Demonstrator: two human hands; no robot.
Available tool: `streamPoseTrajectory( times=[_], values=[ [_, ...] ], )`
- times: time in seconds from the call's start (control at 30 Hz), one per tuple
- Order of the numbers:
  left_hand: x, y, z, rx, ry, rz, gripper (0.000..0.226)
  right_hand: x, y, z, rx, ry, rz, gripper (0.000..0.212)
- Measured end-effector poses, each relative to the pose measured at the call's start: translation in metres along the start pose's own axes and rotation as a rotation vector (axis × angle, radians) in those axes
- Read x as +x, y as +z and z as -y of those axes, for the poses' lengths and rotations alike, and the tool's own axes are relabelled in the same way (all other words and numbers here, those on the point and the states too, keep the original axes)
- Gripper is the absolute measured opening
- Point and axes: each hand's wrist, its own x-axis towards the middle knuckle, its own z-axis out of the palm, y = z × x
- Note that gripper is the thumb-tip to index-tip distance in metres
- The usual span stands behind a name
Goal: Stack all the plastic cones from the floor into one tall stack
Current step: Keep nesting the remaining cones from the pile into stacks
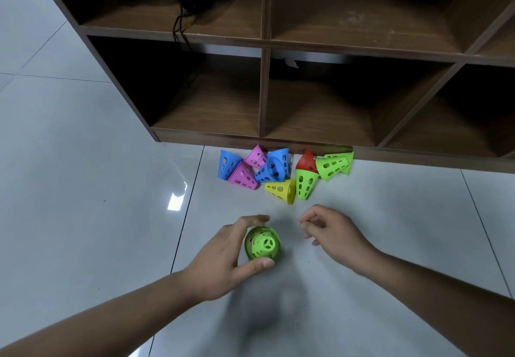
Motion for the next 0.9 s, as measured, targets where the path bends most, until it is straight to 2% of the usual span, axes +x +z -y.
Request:
streamPoseTrajectory(
  times=[0.2,0.33,0.4,0.67,0.77,0.9],
  values=[
    [0.031,-0.024,0.019,0.043,-0.062,-0.095,0.061,0.043,-0.043,-0.012,-0.236,-0.164,-0.237,0.012],
    [0.058,-0.033,0.037,0.114,-0.076,-0.189,0.037,0.068,-0.067,-0.018,-0.363,-0.193,-0.373,0.029],
    [0.070,-0.037,0.049,0.155,-0.087,-0.218,0.037,0.079,-0.076,-0.019,-0.414,-0.197,-0.398,0.041],
    [0.102,-0.045,0.078,0.171,-0.243,-0.158,0.052,0.110,-0.101,-0.024,-0.694,-0.212,-0.188,0.071],
    [0.105,-0.043,0.080,0.157,-0.258,-0.135,0.051,0.116,-0.103,-0.030,-0.755,-0.185,-0.137,0.066],
    [0.103,-0.039,0.082,0.147,-0.257,-0.123,0.045,0.114,-0.098,-0.044,-0.762,-0.183,-0.107,0.045]
  ],
)
